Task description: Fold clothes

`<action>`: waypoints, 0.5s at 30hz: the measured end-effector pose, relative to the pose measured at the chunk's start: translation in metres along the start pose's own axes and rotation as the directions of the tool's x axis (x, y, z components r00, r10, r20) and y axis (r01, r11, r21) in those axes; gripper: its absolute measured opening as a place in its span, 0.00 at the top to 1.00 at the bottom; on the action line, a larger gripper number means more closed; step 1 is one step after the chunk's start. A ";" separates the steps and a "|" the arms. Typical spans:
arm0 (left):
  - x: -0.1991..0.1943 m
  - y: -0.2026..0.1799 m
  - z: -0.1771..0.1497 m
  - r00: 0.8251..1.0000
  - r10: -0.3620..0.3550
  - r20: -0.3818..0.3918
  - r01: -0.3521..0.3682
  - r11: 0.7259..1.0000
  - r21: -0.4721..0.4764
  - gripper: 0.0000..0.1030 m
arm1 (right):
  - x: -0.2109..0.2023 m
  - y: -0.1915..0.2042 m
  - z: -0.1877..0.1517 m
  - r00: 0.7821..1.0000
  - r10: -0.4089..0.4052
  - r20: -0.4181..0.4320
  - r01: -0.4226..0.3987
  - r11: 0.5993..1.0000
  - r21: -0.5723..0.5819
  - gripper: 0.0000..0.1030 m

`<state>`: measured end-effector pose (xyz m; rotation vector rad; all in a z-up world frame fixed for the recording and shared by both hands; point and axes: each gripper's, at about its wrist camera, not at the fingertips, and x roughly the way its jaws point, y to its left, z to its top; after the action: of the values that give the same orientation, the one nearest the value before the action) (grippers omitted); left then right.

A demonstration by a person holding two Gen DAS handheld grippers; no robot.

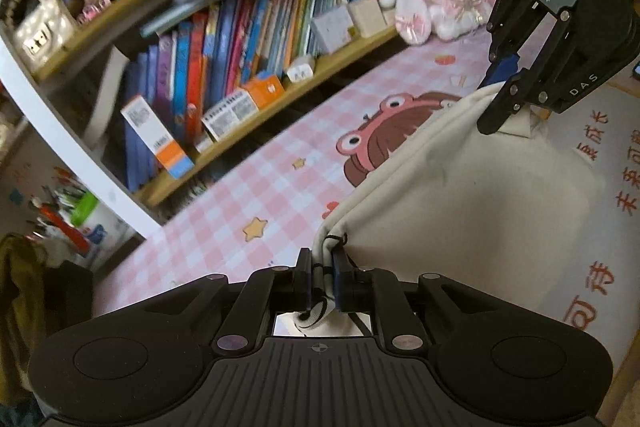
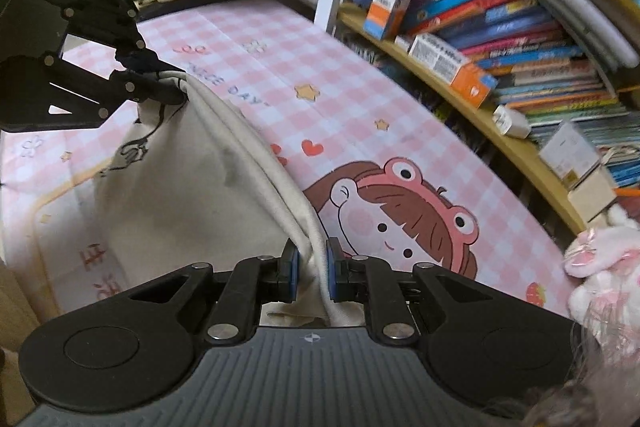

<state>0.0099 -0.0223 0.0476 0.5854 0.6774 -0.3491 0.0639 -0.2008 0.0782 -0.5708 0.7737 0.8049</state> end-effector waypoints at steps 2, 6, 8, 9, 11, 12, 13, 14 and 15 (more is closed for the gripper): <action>0.010 0.002 -0.001 1.000 -0.012 -0.014 0.012 1.000 0.010 0.87 | 0.012 -0.005 0.001 1.000 0.010 -0.018 -0.010 1.000 0.005 0.88; 0.029 0.005 -0.004 0.998 -0.026 -0.048 0.028 0.999 0.025 0.82 | 0.034 -0.015 0.003 0.998 0.032 -0.053 -0.031 0.999 0.018 0.87; 0.038 0.007 -0.006 0.998 -0.015 -0.064 0.017 0.999 0.029 0.69 | 0.043 -0.020 0.003 0.997 0.039 -0.066 -0.038 0.999 0.026 0.86; 0.041 0.009 -0.008 0.997 -0.006 -0.071 0.008 0.999 0.033 0.65 | 0.048 -0.022 0.003 0.996 0.042 -0.074 -0.040 0.999 0.031 0.85; 0.046 0.015 -0.013 0.996 0.016 -0.090 -0.013 0.999 0.037 0.47 | 0.054 -0.024 0.002 0.996 0.030 -0.080 -0.027 0.999 0.036 0.78; 0.045 0.021 -0.015 0.996 0.018 -0.090 -0.017 1.000 0.018 0.44 | 0.055 -0.027 0.000 0.997 0.009 -0.077 -0.005 0.999 0.047 0.69; 0.044 0.026 -0.018 0.996 0.021 -0.089 -0.021 1.000 -0.001 0.42 | 0.056 -0.029 -0.002 0.997 -0.013 -0.074 0.017 0.998 0.059 0.66; 0.043 0.032 -0.021 0.996 0.024 -0.088 -0.025 0.999 -0.020 0.42 | 0.057 -0.032 -0.003 0.997 -0.034 -0.071 0.039 0.997 0.071 0.62; 0.041 0.038 -0.024 0.996 0.026 -0.087 -0.029 0.999 -0.042 0.42 | 0.058 -0.035 -0.005 0.996 -0.056 -0.069 0.062 0.995 0.083 0.62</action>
<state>0.0471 0.0172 0.0198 0.5710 0.7577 -0.2840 0.1164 -0.2004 0.0354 -0.5435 0.8444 0.6980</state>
